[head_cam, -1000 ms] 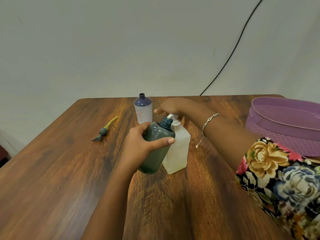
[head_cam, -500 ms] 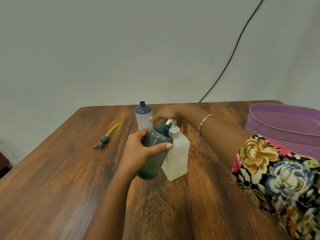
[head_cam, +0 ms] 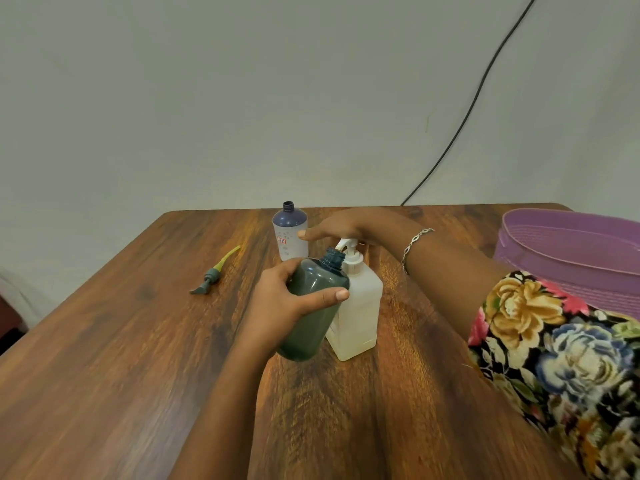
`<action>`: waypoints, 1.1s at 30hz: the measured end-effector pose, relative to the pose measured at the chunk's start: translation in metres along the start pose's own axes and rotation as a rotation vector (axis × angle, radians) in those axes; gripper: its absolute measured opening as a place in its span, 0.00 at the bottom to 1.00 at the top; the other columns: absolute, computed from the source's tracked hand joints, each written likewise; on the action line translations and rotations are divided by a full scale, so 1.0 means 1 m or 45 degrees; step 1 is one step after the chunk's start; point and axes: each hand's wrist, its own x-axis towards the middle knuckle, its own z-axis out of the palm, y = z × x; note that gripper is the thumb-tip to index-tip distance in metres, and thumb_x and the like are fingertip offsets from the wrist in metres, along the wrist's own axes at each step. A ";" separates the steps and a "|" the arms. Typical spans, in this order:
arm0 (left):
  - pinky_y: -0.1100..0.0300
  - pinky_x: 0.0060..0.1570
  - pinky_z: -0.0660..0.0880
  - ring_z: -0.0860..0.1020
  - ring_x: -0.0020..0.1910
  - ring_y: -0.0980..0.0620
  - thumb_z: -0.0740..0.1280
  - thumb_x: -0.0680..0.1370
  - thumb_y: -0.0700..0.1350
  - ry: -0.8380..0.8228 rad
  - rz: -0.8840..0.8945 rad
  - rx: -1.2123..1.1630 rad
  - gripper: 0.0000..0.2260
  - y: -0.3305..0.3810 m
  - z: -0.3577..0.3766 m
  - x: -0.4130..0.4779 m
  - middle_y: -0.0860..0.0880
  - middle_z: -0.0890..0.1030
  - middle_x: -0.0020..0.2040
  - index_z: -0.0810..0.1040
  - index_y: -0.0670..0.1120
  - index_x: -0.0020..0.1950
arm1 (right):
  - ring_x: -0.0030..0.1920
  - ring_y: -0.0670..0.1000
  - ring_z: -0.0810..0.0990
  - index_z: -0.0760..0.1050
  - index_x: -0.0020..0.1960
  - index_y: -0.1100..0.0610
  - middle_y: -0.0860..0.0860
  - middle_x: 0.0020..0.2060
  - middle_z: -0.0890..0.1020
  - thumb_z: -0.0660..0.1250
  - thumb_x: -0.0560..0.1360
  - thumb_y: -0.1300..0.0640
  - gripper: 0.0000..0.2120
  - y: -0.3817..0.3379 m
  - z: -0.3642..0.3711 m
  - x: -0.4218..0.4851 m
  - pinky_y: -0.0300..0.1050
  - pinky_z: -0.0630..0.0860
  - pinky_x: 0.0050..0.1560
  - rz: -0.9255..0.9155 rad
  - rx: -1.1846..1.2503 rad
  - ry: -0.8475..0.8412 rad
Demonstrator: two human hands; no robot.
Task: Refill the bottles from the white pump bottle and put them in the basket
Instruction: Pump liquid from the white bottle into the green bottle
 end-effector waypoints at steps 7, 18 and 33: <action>0.60 0.46 0.76 0.78 0.50 0.52 0.67 0.51 0.68 0.010 0.013 0.016 0.40 -0.003 0.005 -0.001 0.52 0.79 0.52 0.75 0.49 0.58 | 0.52 0.59 0.78 0.66 0.68 0.58 0.57 0.61 0.74 0.60 0.76 0.39 0.29 0.007 0.009 0.008 0.46 0.72 0.35 0.069 -0.147 0.042; 0.65 0.42 0.73 0.77 0.49 0.55 0.71 0.53 0.64 0.014 -0.009 0.006 0.32 0.002 0.002 -0.004 0.58 0.77 0.48 0.71 0.55 0.54 | 0.62 0.60 0.72 0.60 0.73 0.59 0.58 0.67 0.71 0.54 0.78 0.39 0.31 0.004 -0.002 -0.006 0.47 0.69 0.35 0.020 0.065 0.032; 0.64 0.41 0.72 0.77 0.48 0.54 0.67 0.51 0.68 0.017 0.008 0.030 0.36 -0.005 0.005 -0.005 0.56 0.78 0.48 0.73 0.53 0.55 | 0.59 0.57 0.72 0.57 0.74 0.59 0.58 0.68 0.70 0.53 0.79 0.39 0.32 0.008 0.001 -0.002 0.48 0.70 0.46 -0.038 0.062 0.007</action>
